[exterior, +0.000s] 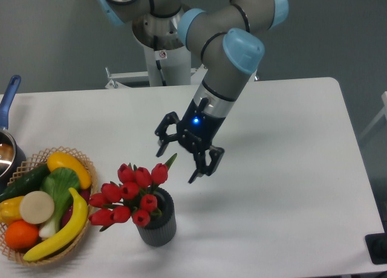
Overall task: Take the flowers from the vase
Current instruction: 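Move the open gripper down toward the tulip stems above the black vase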
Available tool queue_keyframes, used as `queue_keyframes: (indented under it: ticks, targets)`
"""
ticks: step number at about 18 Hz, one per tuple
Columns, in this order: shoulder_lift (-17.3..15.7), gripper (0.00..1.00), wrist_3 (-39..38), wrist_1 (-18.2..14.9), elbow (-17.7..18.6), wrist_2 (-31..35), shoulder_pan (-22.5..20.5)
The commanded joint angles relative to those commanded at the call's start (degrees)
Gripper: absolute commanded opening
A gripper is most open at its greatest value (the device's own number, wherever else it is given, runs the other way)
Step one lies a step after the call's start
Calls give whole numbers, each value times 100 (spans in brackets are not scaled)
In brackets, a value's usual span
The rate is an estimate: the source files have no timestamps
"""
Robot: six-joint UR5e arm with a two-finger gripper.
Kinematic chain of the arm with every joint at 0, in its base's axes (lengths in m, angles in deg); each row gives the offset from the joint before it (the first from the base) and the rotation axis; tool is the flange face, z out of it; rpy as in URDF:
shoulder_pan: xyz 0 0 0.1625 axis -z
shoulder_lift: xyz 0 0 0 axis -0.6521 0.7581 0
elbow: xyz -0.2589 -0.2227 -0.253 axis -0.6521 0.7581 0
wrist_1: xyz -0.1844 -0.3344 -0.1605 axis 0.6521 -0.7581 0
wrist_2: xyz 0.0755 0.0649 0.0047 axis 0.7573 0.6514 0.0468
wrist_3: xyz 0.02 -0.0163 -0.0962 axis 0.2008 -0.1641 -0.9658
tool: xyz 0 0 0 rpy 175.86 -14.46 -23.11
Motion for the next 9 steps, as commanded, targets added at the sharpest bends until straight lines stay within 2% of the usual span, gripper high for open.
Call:
queue_keyframes:
  ticks: [3,9]
  targets:
    - [352,100,0,344,-96,-380,0]
    - [519,100,-9,371,-290,-731,9]
